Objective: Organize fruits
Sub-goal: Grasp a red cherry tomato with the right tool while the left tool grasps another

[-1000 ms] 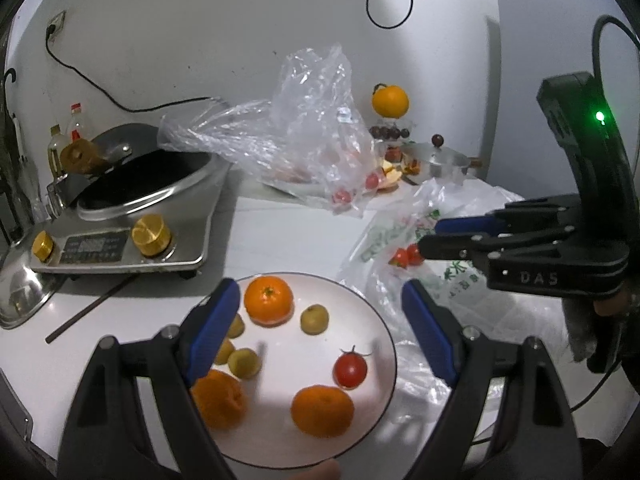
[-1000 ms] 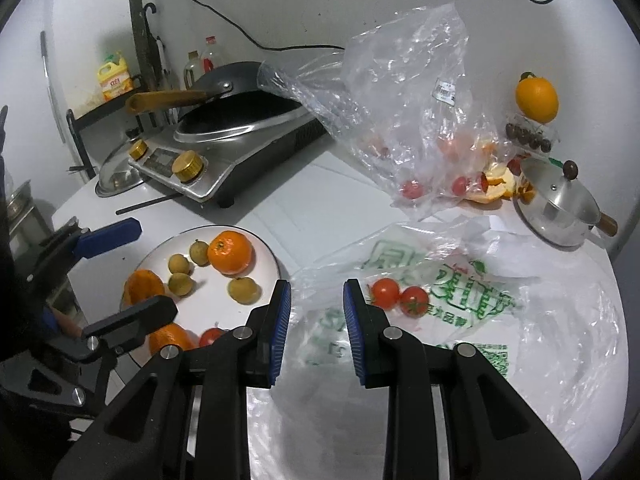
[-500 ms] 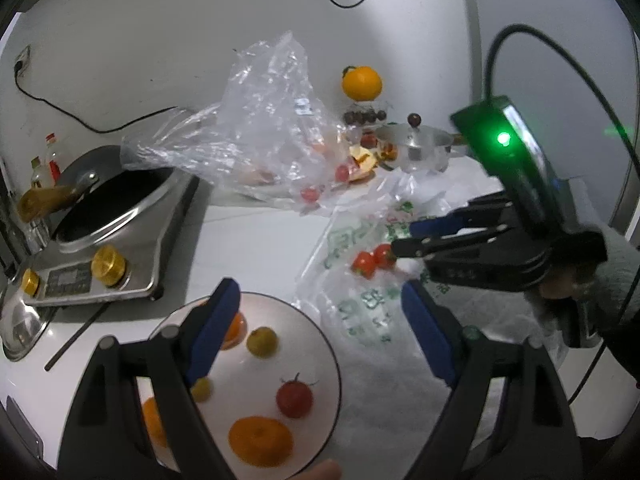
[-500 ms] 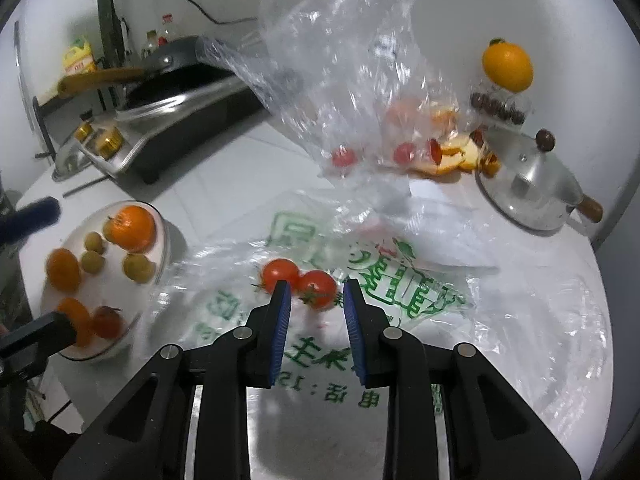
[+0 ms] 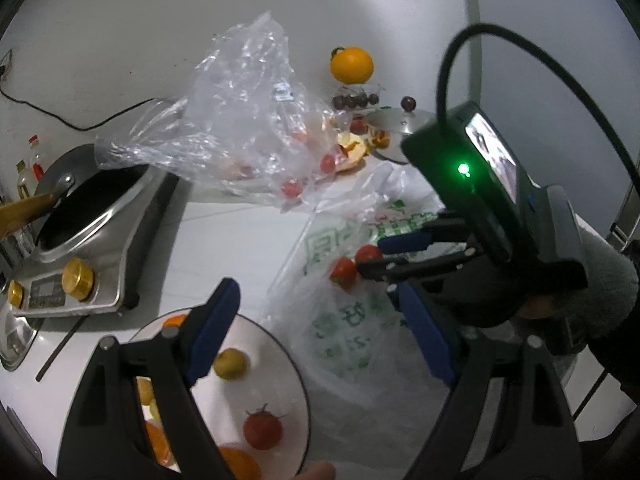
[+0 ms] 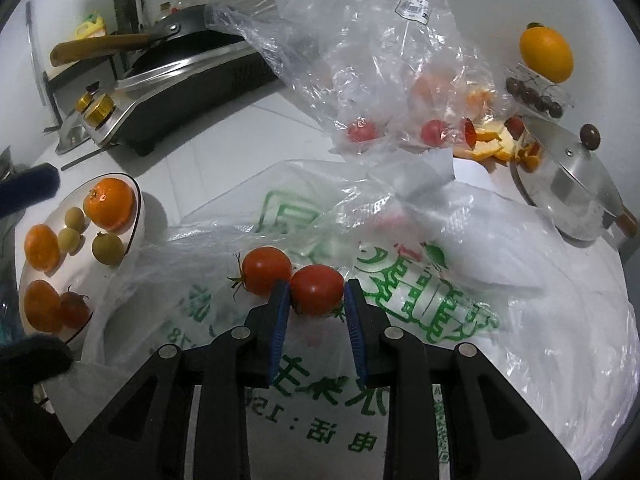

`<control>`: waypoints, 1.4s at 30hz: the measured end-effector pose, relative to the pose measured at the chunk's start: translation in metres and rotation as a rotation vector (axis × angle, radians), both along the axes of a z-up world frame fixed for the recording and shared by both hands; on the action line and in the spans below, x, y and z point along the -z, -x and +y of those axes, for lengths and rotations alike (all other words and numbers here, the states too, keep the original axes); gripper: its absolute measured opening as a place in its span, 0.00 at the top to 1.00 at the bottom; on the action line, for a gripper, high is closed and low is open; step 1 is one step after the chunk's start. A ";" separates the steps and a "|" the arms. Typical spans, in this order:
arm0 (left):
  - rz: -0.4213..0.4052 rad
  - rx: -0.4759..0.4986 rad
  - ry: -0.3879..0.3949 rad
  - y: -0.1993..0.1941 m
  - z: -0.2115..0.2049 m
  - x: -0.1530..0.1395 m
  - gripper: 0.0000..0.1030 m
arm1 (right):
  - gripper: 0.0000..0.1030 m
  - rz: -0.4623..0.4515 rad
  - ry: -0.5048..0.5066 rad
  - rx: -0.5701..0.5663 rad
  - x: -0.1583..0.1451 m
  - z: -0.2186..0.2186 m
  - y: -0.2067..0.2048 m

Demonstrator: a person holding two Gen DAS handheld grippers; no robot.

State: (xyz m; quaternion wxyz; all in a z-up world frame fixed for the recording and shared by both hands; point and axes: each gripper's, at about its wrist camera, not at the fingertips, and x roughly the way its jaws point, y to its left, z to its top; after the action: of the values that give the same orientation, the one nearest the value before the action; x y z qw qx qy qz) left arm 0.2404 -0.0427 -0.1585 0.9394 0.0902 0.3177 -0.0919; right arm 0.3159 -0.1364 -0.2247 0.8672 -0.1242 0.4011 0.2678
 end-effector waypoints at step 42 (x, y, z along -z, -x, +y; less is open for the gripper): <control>0.287 0.063 -0.094 -0.091 -0.046 0.044 0.63 | 0.70 -0.060 -0.269 0.109 -0.028 -0.115 0.023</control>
State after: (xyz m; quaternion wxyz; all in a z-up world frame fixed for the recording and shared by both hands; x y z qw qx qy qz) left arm 0.3314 -0.0889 -0.2026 0.8758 0.1301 0.4495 -0.1183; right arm 0.2927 -0.2514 -0.1969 0.9009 0.0071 0.3415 0.2677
